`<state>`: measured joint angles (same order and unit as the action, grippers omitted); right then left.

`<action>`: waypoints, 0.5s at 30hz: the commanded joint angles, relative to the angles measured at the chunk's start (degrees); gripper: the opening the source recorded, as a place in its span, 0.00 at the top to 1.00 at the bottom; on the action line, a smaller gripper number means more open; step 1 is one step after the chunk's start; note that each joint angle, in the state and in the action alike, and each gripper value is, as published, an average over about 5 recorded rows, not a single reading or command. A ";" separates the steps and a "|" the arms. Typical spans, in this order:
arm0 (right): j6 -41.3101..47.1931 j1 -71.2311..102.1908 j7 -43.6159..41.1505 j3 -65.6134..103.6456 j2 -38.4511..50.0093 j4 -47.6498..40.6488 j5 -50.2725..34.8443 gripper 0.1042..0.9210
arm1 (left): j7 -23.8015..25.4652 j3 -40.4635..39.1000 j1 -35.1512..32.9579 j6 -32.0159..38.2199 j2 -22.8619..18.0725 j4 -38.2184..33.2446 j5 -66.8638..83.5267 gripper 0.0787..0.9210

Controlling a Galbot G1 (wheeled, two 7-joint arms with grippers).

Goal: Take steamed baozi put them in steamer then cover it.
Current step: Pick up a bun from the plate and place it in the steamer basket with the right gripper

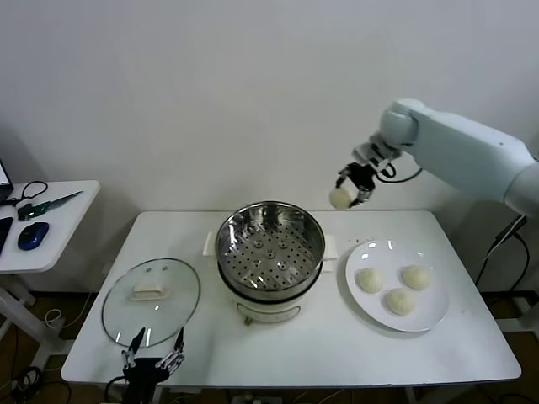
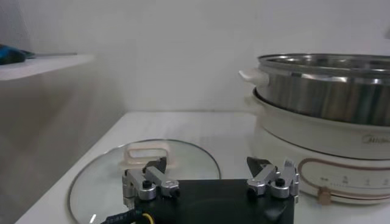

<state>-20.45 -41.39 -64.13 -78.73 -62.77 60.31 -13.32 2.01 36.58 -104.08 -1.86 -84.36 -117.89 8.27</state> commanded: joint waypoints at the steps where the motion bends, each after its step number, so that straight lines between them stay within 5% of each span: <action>1: -16.99 -3.04 4.07 -3.48 -10.48 8.62 8.62 0.35 | -0.10 0.18 -0.09 0.29 0.20 0.07 -0.33 0.12; 15: -22.17 15.47 6.82 8.76 -17.11 -8.92 31.82 0.35 | -0.77 0.22 -0.18 0.95 0.20 0.33 -0.36 0.12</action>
<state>-37.06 -33.12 -59.05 -74.76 -75.10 57.87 6.23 1.40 36.91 -104.26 -1.01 -84.04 -117.71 7.94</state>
